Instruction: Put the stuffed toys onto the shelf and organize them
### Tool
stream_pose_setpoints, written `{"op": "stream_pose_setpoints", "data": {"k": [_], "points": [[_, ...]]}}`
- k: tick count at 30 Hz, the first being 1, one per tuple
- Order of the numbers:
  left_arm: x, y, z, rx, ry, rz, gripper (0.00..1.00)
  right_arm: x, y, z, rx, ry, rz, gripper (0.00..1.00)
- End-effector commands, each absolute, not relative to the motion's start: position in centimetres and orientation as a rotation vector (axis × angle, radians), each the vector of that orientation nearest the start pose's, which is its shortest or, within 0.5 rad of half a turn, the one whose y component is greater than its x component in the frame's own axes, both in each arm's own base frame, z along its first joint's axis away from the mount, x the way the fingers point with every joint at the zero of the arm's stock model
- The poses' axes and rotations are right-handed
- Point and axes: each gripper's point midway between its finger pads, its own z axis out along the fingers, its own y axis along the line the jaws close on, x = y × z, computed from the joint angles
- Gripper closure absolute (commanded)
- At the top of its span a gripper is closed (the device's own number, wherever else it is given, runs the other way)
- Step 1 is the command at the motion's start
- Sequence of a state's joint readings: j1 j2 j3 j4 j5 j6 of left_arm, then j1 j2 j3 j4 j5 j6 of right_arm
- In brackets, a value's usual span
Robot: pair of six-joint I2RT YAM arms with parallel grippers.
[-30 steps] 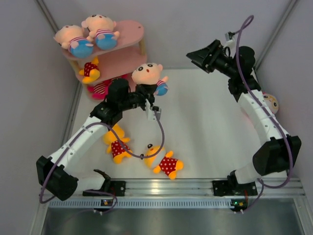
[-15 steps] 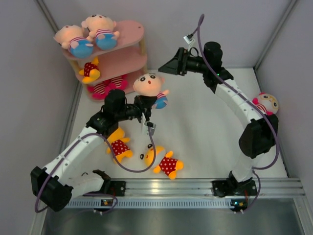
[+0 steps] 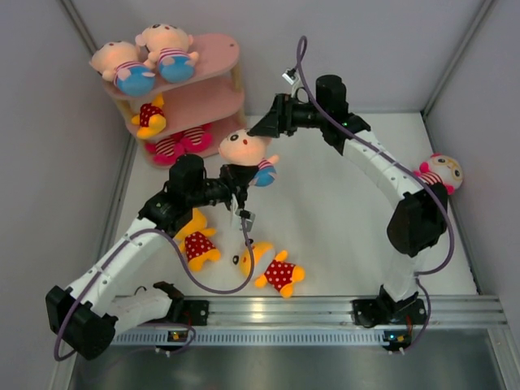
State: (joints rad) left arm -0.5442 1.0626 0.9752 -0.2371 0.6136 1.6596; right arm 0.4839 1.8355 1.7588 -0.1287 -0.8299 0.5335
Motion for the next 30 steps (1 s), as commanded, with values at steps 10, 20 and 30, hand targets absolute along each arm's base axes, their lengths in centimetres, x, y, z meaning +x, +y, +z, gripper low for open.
{"op": "stream_pose_setpoints", "data": {"k": [10, 20, 30], "points": [[28.0, -25.0, 32.5, 1.762, 0.39, 0.238, 1.0, 32.8, 37.7, 35.2, -0.806, 1.742, 1.792, 0.21], [28.8, -24.9, 33.1, 1.754, 0.414, 0.265, 1.0, 31.8, 38.4, 35.5, -0.833, 1.752, 1.677, 0.9], [29.3, -24.0, 33.1, 1.686, 0.607, 0.195, 0.38, 38.1, 33.8, 40.2, -0.213, 1.703, 1.495, 1.0]]}}
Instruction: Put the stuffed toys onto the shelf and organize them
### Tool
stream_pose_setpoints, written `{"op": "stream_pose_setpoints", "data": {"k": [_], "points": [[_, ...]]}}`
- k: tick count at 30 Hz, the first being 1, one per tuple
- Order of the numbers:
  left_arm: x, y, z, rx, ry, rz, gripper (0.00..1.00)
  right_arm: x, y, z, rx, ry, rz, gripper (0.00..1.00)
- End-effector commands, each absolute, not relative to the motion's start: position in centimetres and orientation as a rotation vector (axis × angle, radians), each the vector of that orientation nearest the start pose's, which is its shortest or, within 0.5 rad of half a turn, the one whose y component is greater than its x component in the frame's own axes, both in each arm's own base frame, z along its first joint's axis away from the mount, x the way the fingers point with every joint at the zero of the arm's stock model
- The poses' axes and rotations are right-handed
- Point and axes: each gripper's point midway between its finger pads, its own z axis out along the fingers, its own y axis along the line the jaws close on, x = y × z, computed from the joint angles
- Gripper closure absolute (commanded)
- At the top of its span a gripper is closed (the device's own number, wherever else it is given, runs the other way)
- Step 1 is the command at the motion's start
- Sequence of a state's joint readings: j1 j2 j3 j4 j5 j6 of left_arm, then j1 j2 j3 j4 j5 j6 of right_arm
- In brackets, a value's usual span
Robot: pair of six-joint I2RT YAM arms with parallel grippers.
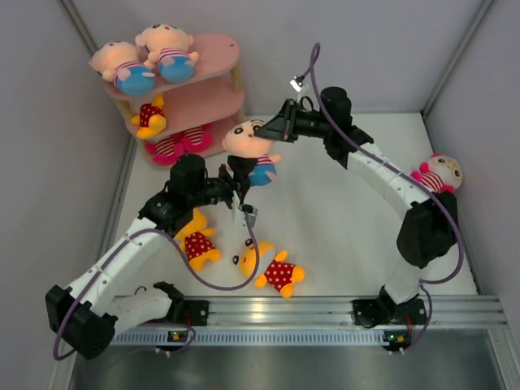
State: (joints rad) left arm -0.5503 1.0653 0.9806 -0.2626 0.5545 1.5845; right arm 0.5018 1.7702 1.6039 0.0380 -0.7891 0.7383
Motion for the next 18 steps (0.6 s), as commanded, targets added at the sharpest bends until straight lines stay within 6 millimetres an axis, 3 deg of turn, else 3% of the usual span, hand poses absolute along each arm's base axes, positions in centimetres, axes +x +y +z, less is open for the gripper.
{"op": "stream_pose_setpoints", "data": {"k": [1, 4, 8, 9, 12, 13, 15, 18], "points": [[29.2, -24.0, 33.0, 1.679, 0.621, 0.185, 0.36, 38.5, 33.3, 40.4, -0.166, 1.693, 1.48, 1.0], [28.9, -23.7, 33.1, 1.658, 0.652, 0.16, 0.32, 40.2, 31.5, 41.3, -0.003, 1.659, 1.39, 1.0], [29.9, -23.8, 33.7, 1.664, 0.641, 0.232, 0.26, 40.5, 30.0, 42.8, 0.094, 1.618, 1.339, 1.0], [30.5, -24.0, 36.0, 1.604, 0.63, 0.258, 0.25, 40.6, 29.7, 43.0, 0.114, 1.615, 1.33, 1.0], [32.6, -24.4, 38.0, 1.538, 0.716, 0.246, 0.23, 40.9, 28.5, 43.3, 0.189, 1.59, 1.283, 1.0], [32.6, -24.6, 39.7, 1.517, 0.704, 0.242, 0.22, 41.0, 28.2, 43.4, 0.207, 1.581, 1.272, 1.0], [32.0, -25.5, 39.9, 1.578, 0.625, 0.225, 0.21, 41.1, 27.9, 43.8, 0.227, 1.559, 1.265, 1.0], [32.3, -25.9, 37.9, 1.659, 0.607, 0.227, 0.23, 40.8, 27.8, 44.4, 0.218, 1.541, 1.269, 1.0]]}}
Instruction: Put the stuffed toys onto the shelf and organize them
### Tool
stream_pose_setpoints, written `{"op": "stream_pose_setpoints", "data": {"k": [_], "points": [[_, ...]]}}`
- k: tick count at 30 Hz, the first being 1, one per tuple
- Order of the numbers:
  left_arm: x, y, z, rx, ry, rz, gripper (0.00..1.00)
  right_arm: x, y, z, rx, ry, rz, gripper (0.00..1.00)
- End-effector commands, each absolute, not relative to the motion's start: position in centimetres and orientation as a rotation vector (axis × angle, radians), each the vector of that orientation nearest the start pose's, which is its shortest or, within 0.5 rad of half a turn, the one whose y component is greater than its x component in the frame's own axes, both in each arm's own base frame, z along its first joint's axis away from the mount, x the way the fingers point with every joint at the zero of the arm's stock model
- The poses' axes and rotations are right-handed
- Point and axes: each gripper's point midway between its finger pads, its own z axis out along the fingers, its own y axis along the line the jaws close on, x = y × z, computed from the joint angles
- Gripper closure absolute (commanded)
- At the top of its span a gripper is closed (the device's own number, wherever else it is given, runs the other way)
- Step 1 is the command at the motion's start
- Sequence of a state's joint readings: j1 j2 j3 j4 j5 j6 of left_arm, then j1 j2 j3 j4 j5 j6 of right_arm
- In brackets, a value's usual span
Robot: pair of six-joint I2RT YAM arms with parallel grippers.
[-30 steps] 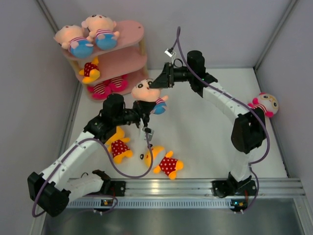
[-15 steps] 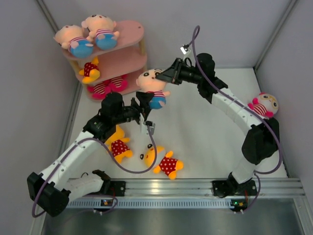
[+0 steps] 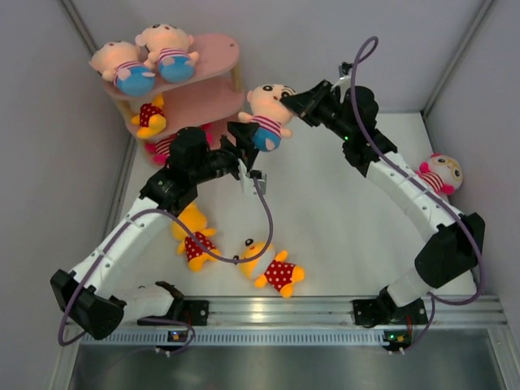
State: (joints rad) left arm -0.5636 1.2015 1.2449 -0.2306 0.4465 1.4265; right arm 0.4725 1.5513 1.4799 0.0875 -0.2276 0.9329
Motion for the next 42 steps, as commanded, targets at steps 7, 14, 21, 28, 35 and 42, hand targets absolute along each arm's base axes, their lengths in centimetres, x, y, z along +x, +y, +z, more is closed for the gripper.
{"op": "stream_pose_setpoints", "data": {"k": [7, 14, 21, 28, 35, 42], "points": [[32.6, -26.9, 37.9, 1.673, 0.633, 0.164, 0.27, 40.4, 27.5, 44.7, 0.211, 1.537, 1.256, 1.0], [34.4, -27.5, 38.4, 1.637, 0.725, 0.165, 0.87, 40.1, 27.7, 45.1, 0.205, 1.522, 1.261, 1.0], [38.1, -27.4, 42.2, 1.543, 0.72, 0.328, 1.0, 39.9, 27.6, 45.7, 0.172, 1.505, 1.252, 0.78], [44.7, -27.4, 49.1, 1.267, 0.755, 0.502, 1.0, 41.4, 24.6, 45.4, 0.203, 1.486, 1.082, 0.37], [48.8, -25.8, 54.0, 1.068, 0.77, 0.646, 1.0, 40.8, 19.9, 44.6, 0.27, 1.458, 0.919, 0.36], [52.0, -24.0, 53.5, 0.951, 0.871, 0.727, 1.0, 40.3, 18.0, 43.8, 0.285, 1.472, 0.817, 0.36]]}}
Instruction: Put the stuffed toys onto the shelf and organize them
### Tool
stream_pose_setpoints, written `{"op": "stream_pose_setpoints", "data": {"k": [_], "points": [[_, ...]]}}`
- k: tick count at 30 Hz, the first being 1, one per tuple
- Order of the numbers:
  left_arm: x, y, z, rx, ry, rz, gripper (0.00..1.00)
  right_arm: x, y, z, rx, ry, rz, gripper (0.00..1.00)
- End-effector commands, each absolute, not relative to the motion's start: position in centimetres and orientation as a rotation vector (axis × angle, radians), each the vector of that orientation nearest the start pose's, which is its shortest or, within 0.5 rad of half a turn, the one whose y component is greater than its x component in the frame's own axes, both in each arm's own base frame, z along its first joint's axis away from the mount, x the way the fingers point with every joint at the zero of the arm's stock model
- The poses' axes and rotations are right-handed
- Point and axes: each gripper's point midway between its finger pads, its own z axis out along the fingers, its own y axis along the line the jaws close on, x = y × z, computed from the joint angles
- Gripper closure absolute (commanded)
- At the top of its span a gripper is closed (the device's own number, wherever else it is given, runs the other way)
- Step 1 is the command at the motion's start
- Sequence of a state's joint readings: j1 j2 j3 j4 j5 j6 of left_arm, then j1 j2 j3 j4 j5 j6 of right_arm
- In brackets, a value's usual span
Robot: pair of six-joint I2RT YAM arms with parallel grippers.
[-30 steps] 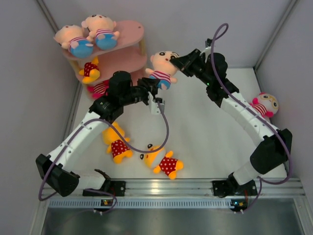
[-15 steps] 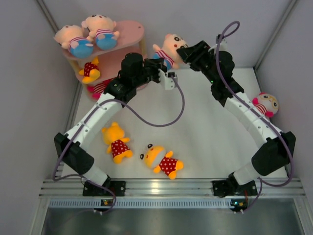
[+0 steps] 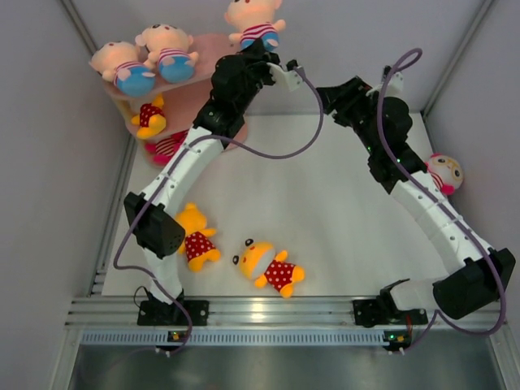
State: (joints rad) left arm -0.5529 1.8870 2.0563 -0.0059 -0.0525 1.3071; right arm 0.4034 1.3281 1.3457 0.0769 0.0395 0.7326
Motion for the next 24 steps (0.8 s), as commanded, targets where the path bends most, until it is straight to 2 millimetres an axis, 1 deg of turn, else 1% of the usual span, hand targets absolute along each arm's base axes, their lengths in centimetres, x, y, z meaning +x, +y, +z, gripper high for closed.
{"op": "stream_pose_setpoints", "data": {"k": [1, 2, 3, 4, 5, 6, 7, 8, 9, 10, 13, 16, 19, 24], "points": [[53.0, -23.9, 52.7, 0.955, 0.886, 0.754, 1.0, 40.3, 17.9, 43.6, 0.278, 1.476, 0.811, 0.36], [53.4, -23.1, 53.8, 0.924, 0.882, 0.78, 1.0, 40.2, 17.9, 43.5, 0.277, 1.483, 0.81, 0.35], [54.0, -22.8, 53.6, 0.923, 0.888, 0.797, 1.0, 40.2, 18.0, 43.3, 0.277, 1.489, 0.807, 0.35], [55.5, -22.4, 52.1, 0.965, 0.911, 0.85, 1.0, 40.3, 18.0, 42.9, 0.277, 1.498, 0.805, 0.36], [55.7, -21.9, 52.9, 0.949, 0.902, 0.883, 1.0, 40.3, 18.0, 42.7, 0.278, 1.505, 0.803, 0.35], [56.7, -21.8, 51.8, 0.963, 0.916, 0.906, 1.0, 40.4, 18.0, 42.2, 0.28, 1.517, 0.797, 0.36], [57.2, -21.1, 51.6, 0.966, 0.923, 0.942, 1.0, 40.3, 18.0, 41.9, 0.28, 1.523, 0.799, 0.35], [57.4, -20.5, 52.1, 0.945, 0.928, 0.964, 1.0, 40.3, 18.0, 41.8, 0.281, 1.526, 0.799, 0.36], [58.0, -20.3, 51.5, 0.945, 0.944, 0.973, 1.0, 40.3, 18.1, 41.3, 0.281, 1.537, 0.794, 0.35], [58.3, -19.8, 51.4, 0.937, 0.955, 0.982, 1.0, 40.2, 18.0, 41.4, 0.284, 1.536, 0.797, 0.35], [59.5, -17.4, 50.4, 0.916, 1.008, 1.03, 1.0, 40.0, 17.9, 41.1, 0.286, 1.542, 0.796, 0.36], [60.0, -15.4, 50.1, 0.877, 1.052, 1.051, 1.0, 39.9, 17.9, 40.8, 0.286, 1.548, 0.794, 0.36], [60.3, -14.5, 49.9, 0.87, 1.069, 1.056, 1.0, 39.8, 17.8, 40.7, 0.29, 1.549, 0.795, 0.36], [60.7, -13.5, 49.3, 0.873, 1.088, 1.065, 1.0, 39.7, 17.7, 40.7, 0.294, 1.55, 0.793, 0.35]]}}
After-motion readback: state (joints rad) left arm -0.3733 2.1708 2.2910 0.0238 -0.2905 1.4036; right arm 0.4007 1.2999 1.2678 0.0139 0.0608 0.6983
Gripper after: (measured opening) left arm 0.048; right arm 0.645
